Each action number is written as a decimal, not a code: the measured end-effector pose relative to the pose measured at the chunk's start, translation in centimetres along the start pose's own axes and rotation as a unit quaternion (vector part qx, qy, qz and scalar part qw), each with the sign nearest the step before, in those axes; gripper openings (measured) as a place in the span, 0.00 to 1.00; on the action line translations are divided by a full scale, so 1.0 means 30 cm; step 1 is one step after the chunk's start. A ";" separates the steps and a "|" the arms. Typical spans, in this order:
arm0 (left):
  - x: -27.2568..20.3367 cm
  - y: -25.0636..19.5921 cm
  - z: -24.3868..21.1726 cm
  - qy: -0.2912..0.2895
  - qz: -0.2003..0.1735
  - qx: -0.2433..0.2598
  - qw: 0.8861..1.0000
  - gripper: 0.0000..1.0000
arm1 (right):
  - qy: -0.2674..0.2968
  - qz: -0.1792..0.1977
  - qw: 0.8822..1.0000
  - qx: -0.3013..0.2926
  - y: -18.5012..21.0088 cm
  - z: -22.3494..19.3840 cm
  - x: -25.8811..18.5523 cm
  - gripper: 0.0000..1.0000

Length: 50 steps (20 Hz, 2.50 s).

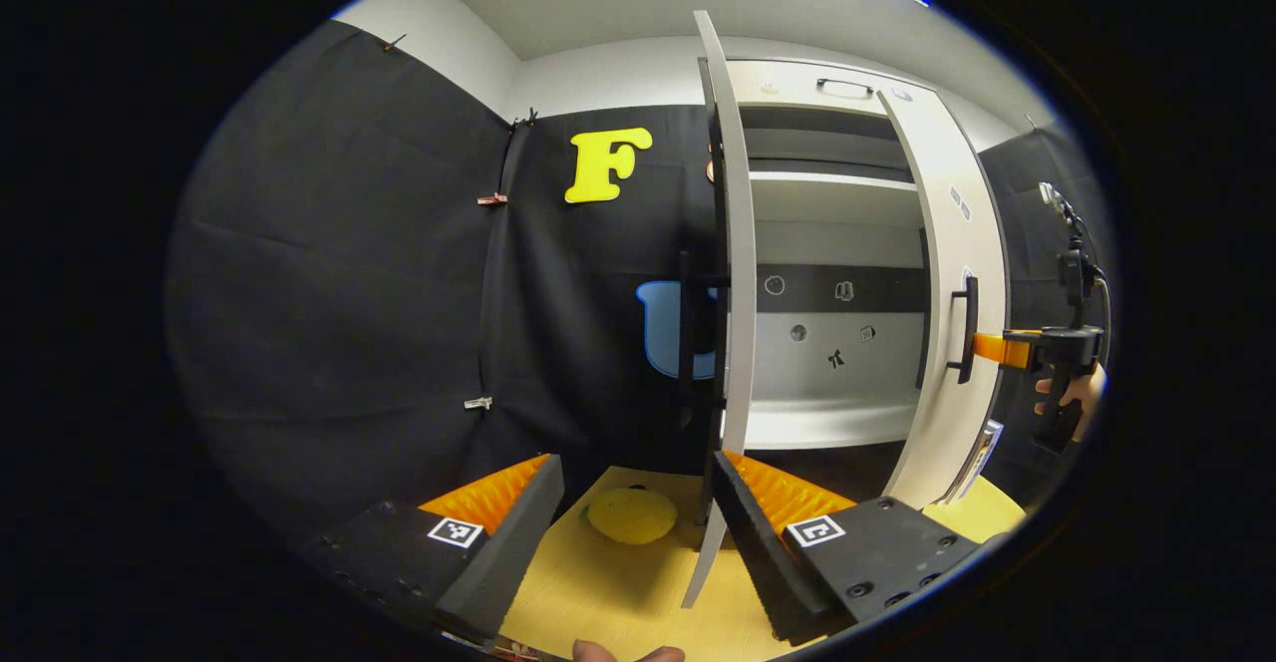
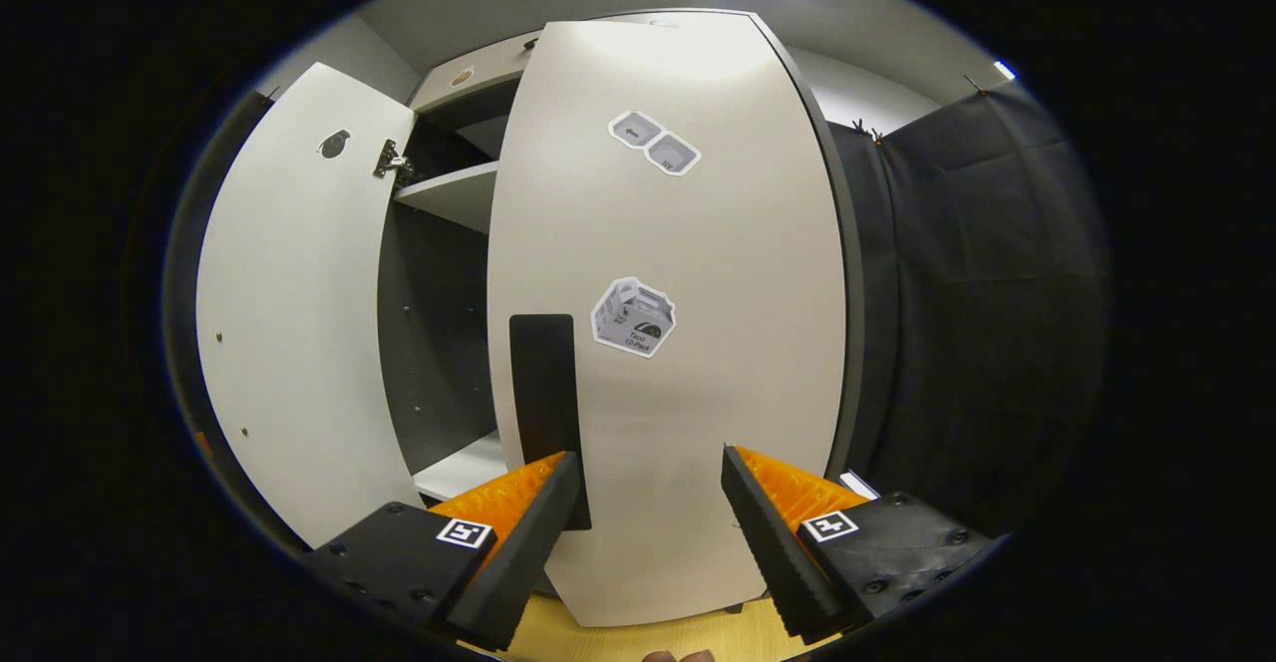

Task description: Grasp the bottle in the cabinet with the left hand and place it on the coaster, then close the right door with the right hand and the left door with the left hand.

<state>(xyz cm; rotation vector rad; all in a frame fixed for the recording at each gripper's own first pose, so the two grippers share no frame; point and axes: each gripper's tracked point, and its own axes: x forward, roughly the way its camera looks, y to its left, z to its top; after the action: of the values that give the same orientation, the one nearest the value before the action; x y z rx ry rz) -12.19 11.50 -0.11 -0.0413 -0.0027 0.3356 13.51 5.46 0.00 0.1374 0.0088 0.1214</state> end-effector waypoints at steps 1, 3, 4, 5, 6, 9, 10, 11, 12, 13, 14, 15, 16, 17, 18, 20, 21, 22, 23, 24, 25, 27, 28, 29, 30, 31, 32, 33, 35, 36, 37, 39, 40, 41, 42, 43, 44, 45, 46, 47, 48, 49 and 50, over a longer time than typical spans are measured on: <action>0.005 0.004 0.002 0.000 0.002 0.000 1.000 0.95 | 0.000 -0.001 1.000 0.001 0.004 0.000 0.012 0.96; 0.011 0.014 0.004 -0.002 0.008 0.001 1.000 0.95 | 0.001 -0.001 1.000 0.000 0.007 -0.003 0.025 0.96; 0.016 0.020 0.007 -0.002 0.010 0.003 1.000 0.95 | 0.001 -0.002 1.000 0.000 0.008 -0.003 0.029 0.97; 0.018 0.023 0.008 -0.003 0.011 0.004 1.000 0.95 | 0.001 -0.002 1.000 0.000 0.007 -0.002 0.026 0.97; 0.021 0.026 0.009 -0.002 0.012 0.004 1.000 0.95 | 0.001 -0.003 1.000 -0.001 0.007 -0.001 0.024 0.97; 0.031 0.037 0.009 -0.001 0.013 0.007 1.000 0.94 | -0.005 -0.004 1.000 -0.004 0.003 0.015 -0.010 0.97; 0.038 0.039 0.010 -0.001 0.012 0.008 1.000 0.95 | -0.007 -0.005 1.000 -0.005 0.000 0.021 -0.027 0.97; 0.043 0.039 0.005 0.003 0.010 0.007 1.000 0.95 | -0.007 -0.005 1.000 -0.006 -0.004 0.024 -0.046 0.97; 0.050 0.037 -0.002 0.008 0.007 0.003 1.000 0.95 | -0.005 -0.006 1.000 -0.007 -0.009 0.027 -0.067 0.97; 0.063 0.042 -0.009 0.013 0.005 0.001 1.000 0.94 | -0.005 -0.007 1.000 -0.007 -0.013 0.030 -0.089 0.96; 0.074 0.044 -0.012 0.015 0.004 0.000 1.000 0.94 | -0.005 -0.008 1.000 -0.009 -0.016 0.036 -0.111 0.96; 0.085 0.047 -0.014 0.015 0.003 0.002 1.000 0.95 | -0.006 -0.010 1.000 -0.013 -0.023 0.038 -0.135 0.97; 0.098 0.046 -0.007 0.012 0.000 0.004 1.000 0.95 | -0.008 -0.011 1.000 -0.016 -0.028 0.043 -0.164 0.97; 0.113 0.043 0.000 0.010 -0.004 0.007 1.000 0.95 | -0.007 -0.012 1.000 -0.018 -0.027 0.049 -0.188 0.97; 0.133 0.042 0.007 0.008 -0.006 0.007 1.000 0.95 | -0.006 -0.012 1.000 -0.018 -0.028 0.053 -0.212 0.96; 0.181 0.044 0.023 0.007 -0.010 0.001 1.000 0.94 | -0.008 -0.012 1.000 -0.017 -0.026 0.060 -0.262 0.97; 0.208 0.045 0.038 0.006 -0.011 -0.004 1.000 0.94 | -0.009 -0.012 1.000 -0.016 -0.025 0.063 -0.283 0.96; 0.237 0.050 0.055 0.004 -0.010 -0.006 1.000 0.94 | -0.008 -0.014 1.000 -0.017 -0.026 0.062 -0.302 0.97; 0.270 0.054 0.073 -0.001 -0.009 -0.005 1.000 0.94 | -0.008 -0.013 1.000 -0.018 -0.026 0.060 -0.319 0.97; 0.301 0.051 0.089 -0.006 -0.010 -0.001 1.000 0.95 | -0.007 -0.014 1.000 -0.019 -0.025 0.057 -0.332 0.97; 0.332 0.047 0.097 -0.008 -0.013 0.002 1.000 0.94 | -0.006 -0.014 1.000 -0.022 -0.026 0.056 -0.341 0.97; 0.372 0.050 0.091 0.004 -0.011 0.003 1.000 0.95 | -0.003 -0.017 0.999 -0.030 -0.035 0.051 -0.363 0.97; 0.382 0.050 0.090 0.007 -0.011 0.002 1.000 0.94 | -0.002 -0.019 0.999 -0.032 -0.042 0.046 -0.372 0.97; 0.378 0.048 0.093 0.006 -0.013 0.001 1.000 0.94 | -0.003 -0.022 0.999 -0.033 -0.050 0.045 -0.382 0.97; 0.371 0.035 0.096 0.006 -0.018 0.005 1.000 0.92 | -0.003 -0.022 0.999 -0.033 -0.050 0.044 -0.392 0.97; 0.368 0.023 0.097 0.004 -0.021 0.012 1.000 0.92 | -0.003 -0.023 0.999 -0.034 -0.053 0.041 -0.401 0.97; 0.359 0.005 0.100 0.004 -0.023 0.018 1.000 0.91 | -0.003 -0.022 0.999 -0.037 -0.053 0.037 -0.408 0.97; 0.346 -0.019 0.098 0.005 -0.029 0.020 0.999 0.94 | -0.002 -0.023 0.999 -0.040 -0.057 0.036 -0.414 0.97; 0.334 -0.071 0.094 0.009 -0.042 0.012 0.999 0.94 | -0.002 -0.023 0.999 -0.040 -0.066 0.036 -0.418 0.97; 0.328 -0.091 0.093 0.011 -0.043 0.009 0.999 0.94 | -0.001 -0.024 0.999 -0.037 -0.071 0.034 -0.415 0.97; 0.321 -0.102 0.093 0.010 -0.044 0.010 0.999 0.90 | 0.000 -0.023 0.999 -0.034 -0.074 0.035 -0.415 0.97; 0.313 -0.128 0.090 0.012 -0.042 0.011 0.999 0.93 | 0.001 -0.023 0.999 -0.033 -0.085 0.034 -0.407 0.97; 0.313 -0.146 0.090 0.014 -0.044 0.008 0.999 0.89 | 0.003 -0.024 0.999 -0.035 -0.090 0.031 -0.402 0.97; 0.312 -0.158 0.091 0.014 -0.047 0.006 0.999 0.89 | 0.003 -0.023 0.999 -0.036 -0.096 0.030 -0.403 0.97; 0.313 -0.176 0.092 0.015 -0.050 0.004 0.999 0.93 | 0.003 -0.024 0.999 -0.037 -0.102 0.029 -0.403 0.98; 0.314 -0.194 0.095 0.015 -0.055 0.005 0.998 0.93 | 0.003 -0.024 0.999 -0.036 -0.106 0.033 -0.403 0.98; 0.316 -0.217 0.096 0.015 -0.061 0.007 0.998 0.93 | 0.003 -0.024 0.999 -0.035 -0.112 0.030 -0.400 0.98; 0.315 -0.249 0.098 0.015 -0.070 0.008 0.997 0.93 | 0.005 -0.025 0.999 -0.034 -0.118 0.027 -0.397 0.98; 0.313 -0.267 0.100 0.016 -0.077 0.006 0.997 0.93 | 0.004 -0.026 0.999 -0.033 -0.126 0.029 -0.396 0.98; 0.316 -0.296 0.097 0.017 -0.083 0.002 0.996 0.93 | 0.005 -0.027 0.999 -0.032 -0.133 0.030 -0.394 0.98; 0.322 -0.329 0.096 0.019 -0.089 -0.002 0.996 0.93 | 0.005 -0.028 0.999 -0.030 -0.141 0.030 -0.395 0.98; 0.324 -0.367 0.090 0.021 -0.095 -0.006 0.995 0.93 | 0.005 -0.028 0.999 -0.029 -0.147 0.033 -0.397 0.98; 0.329 -0.402 0.089 0.023 -0.103 -0.009 0.994 0.93 | 0.005 -0.029 0.999 -0.029 -0.156 0.033 -0.401 0.98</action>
<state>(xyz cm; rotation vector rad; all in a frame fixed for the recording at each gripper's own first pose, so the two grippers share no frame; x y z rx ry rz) 1.06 3.48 3.01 -0.0663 0.0350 0.1273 2.15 -0.75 0.33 0.0778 0.0186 0.0647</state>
